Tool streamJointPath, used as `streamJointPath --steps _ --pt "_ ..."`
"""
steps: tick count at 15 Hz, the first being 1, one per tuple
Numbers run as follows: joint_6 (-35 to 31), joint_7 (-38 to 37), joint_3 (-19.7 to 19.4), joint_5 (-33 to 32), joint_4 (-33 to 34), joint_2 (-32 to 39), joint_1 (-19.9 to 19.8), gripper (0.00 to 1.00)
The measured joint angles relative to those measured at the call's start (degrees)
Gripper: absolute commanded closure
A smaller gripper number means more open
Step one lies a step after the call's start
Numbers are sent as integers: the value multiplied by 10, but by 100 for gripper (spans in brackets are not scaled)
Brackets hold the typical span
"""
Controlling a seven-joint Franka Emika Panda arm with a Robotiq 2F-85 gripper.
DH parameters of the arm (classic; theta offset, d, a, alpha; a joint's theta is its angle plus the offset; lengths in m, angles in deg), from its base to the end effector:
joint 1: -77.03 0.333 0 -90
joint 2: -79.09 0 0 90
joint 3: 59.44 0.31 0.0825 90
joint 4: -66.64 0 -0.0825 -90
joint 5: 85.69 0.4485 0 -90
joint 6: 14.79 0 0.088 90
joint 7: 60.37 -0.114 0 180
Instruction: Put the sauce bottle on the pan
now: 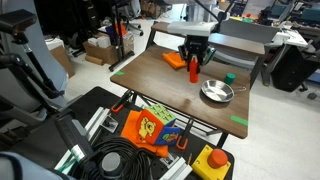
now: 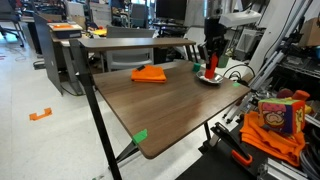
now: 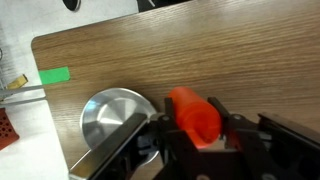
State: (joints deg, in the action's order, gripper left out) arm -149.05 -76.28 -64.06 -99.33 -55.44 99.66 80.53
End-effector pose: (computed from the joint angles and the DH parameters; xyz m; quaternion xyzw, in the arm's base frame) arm 0.5947 -0.0182 0.1633 0.9913 -0.0571 -0.0605 0.1016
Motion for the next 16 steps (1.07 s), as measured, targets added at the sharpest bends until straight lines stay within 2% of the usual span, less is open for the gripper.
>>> streamJointPath --steps 6,16 --pt "16 1 -20 33 47 6 -51 87" --pt "35 1 -27 96 169 137 -94 87"
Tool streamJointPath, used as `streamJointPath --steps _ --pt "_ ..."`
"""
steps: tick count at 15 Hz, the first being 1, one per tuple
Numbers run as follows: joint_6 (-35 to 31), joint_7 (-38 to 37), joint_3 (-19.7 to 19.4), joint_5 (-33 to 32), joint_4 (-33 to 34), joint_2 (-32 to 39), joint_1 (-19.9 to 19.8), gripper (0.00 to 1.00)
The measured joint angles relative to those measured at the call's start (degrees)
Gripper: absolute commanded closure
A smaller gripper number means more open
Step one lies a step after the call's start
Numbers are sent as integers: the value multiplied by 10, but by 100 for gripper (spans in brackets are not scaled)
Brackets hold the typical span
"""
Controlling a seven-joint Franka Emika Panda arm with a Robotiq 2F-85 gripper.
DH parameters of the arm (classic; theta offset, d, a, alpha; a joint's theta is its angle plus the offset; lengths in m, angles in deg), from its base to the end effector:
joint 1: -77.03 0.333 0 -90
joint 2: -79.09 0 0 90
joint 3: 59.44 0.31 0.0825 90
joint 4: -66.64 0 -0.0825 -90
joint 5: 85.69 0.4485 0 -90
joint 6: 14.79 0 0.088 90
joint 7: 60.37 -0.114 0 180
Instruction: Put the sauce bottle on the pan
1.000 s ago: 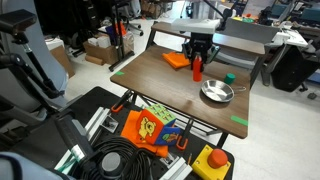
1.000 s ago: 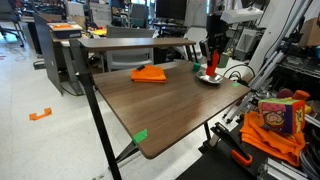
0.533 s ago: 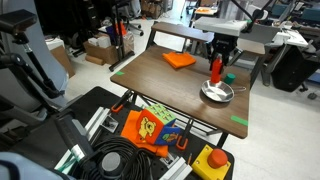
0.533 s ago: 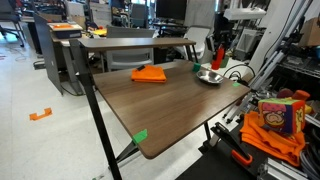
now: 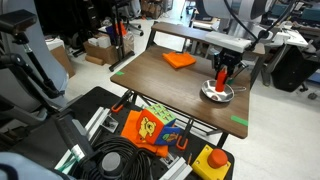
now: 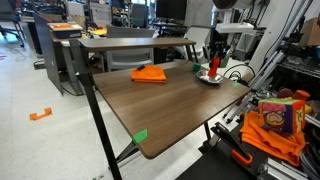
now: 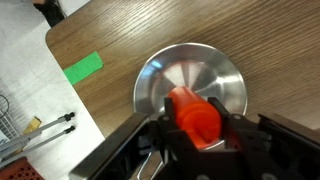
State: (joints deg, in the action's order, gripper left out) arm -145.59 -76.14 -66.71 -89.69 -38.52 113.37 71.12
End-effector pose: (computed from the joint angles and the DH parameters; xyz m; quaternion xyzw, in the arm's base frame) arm 0.6500 -0.1540 0.1329 0.9715 -0.2168 -0.0722 0.0627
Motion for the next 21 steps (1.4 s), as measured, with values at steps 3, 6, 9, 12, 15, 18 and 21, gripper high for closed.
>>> streamJointPath --steps 3,6,9,12,15,18,21 --pt "12 0 0 2 30 31 -2 80" --pt "13 0 0 2 49 52 -2 31" --pt "12 9 0 2 51 52 -1 8" --pt "-10 39 0 2 34 36 0 0" --pt "-21 81 1 2 -20 -16 -1 0" --pt "16 131 8 19 -85 -91 -9 0" --pt "112 139 8 20 -123 -146 -9 0"
